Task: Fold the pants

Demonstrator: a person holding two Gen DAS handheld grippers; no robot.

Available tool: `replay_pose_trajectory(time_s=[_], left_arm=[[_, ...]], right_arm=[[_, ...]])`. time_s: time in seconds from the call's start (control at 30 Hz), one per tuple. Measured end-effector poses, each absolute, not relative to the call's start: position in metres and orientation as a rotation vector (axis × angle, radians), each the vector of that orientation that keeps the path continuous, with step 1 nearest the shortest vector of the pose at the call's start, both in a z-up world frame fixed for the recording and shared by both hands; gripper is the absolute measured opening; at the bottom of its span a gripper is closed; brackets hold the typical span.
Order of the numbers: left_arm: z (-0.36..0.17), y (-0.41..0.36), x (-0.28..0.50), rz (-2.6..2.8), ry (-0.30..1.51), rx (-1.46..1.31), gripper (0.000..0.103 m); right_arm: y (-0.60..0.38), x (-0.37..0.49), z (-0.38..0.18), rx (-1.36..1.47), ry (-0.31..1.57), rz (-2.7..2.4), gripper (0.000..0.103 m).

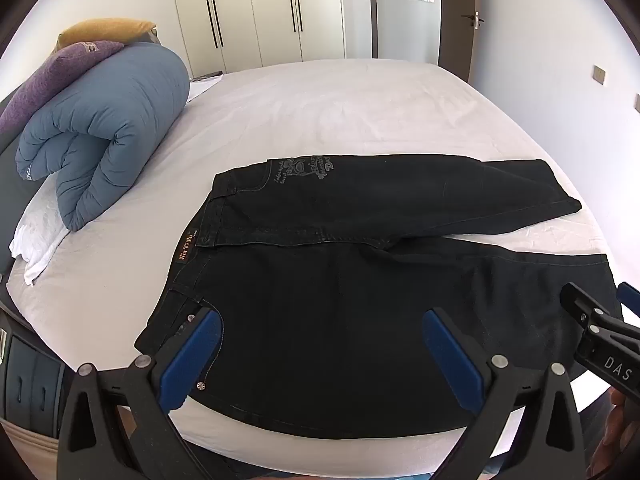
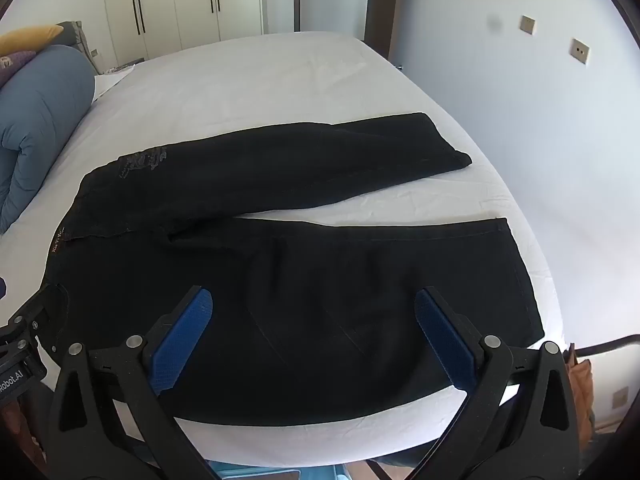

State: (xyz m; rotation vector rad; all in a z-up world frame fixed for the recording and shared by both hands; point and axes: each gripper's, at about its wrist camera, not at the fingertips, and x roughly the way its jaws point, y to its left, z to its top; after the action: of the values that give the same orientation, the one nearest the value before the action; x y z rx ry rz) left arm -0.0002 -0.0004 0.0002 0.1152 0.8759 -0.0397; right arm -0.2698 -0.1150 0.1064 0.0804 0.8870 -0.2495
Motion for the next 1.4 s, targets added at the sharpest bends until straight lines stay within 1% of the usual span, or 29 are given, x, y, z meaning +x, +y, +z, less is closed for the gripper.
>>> replay_pose_trajectory(time_s=[0.4, 1.4], left_arm=[[0.000, 0.007, -0.002, -0.051, 0.886, 0.096, 0.103], [-0.007, 0.006, -0.004, -0.048, 0.895, 0.090, 0.103]], right_arm=[[-0.124, -0.273, 0.104, 0.081, 0.890, -0.235, 0.103], [-0.111, -0.273, 0.099, 0.065, 0.900, -0.231, 0.103]])
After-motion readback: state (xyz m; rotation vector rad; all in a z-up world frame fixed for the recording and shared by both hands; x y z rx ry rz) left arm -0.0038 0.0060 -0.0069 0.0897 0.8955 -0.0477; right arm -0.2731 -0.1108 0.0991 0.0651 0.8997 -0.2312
